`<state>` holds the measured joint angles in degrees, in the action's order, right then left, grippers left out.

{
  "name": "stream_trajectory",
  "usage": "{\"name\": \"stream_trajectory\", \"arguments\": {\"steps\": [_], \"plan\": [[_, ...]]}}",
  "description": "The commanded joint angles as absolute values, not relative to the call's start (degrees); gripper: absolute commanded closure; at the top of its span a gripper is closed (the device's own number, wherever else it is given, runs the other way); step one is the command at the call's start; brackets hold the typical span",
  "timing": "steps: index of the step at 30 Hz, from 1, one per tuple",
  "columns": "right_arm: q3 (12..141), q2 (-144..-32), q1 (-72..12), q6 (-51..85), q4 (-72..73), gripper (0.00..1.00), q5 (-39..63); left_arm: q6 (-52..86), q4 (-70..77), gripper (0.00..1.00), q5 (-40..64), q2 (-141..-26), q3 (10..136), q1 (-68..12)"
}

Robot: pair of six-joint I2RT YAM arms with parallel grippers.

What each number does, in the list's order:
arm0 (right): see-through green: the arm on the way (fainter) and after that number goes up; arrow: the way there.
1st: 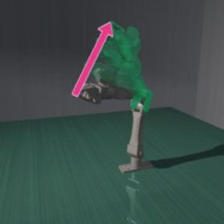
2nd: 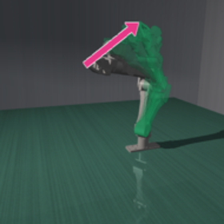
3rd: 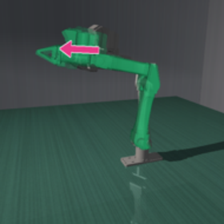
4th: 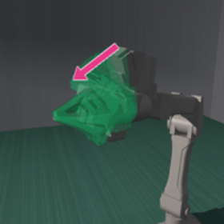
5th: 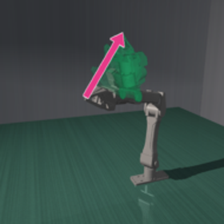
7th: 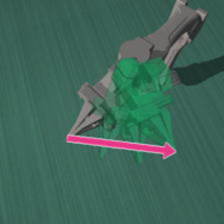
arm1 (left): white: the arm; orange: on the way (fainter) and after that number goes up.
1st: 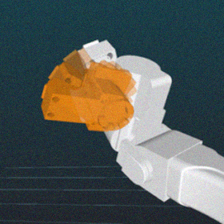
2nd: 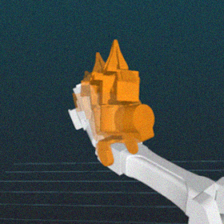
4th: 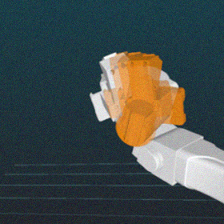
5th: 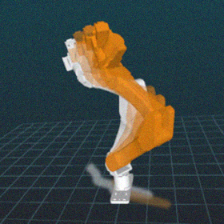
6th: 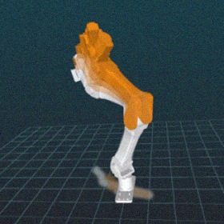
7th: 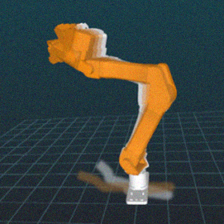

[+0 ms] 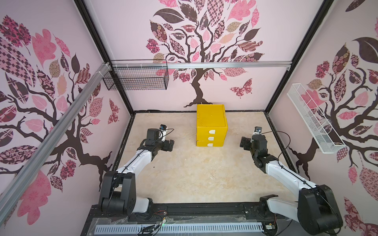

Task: Place the cookies into the drawer by color
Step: Reset both arms

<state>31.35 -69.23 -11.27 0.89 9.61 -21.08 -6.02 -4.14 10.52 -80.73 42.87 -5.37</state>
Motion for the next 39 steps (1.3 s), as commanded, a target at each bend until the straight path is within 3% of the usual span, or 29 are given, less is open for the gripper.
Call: {"name": "stream_trajectory", "arguments": {"steps": [1, 10, 23, 26, 29, 39], "plan": [[28.1, -72.5, -11.0, -4.4, 22.0, 0.01, -21.5, -6.4, 9.8, 0.03, 12.9, -83.4, 39.5, -3.4], [23.2, -83.8, -9.3, -6.6, 46.2, 0.01, -23.2, -8.2, 26.5, 0.03, 8.2, -84.8, 31.5, -3.0], [23.8, -87.0, -5.7, -4.4, 46.8, 0.01, -14.8, 1.6, 55.8, 0.03, 5.4, -90.6, 20.4, 3.8], [19.7, -92.0, -3.1, -2.9, 60.5, 0.01, -12.1, 1.6, 50.6, 0.03, 4.2, -89.6, 21.9, 3.8], [22.7, -89.3, -3.1, -1.1, 50.0, 0.01, -14.4, 1.4, 49.4, 0.03, 4.1, -89.2, 22.2, 3.8], [22.8, -89.3, -3.1, -1.1, 50.1, 0.01, -15.0, 1.4, 49.8, 0.03, 3.7, -89.3, 22.1, 3.6]]}}
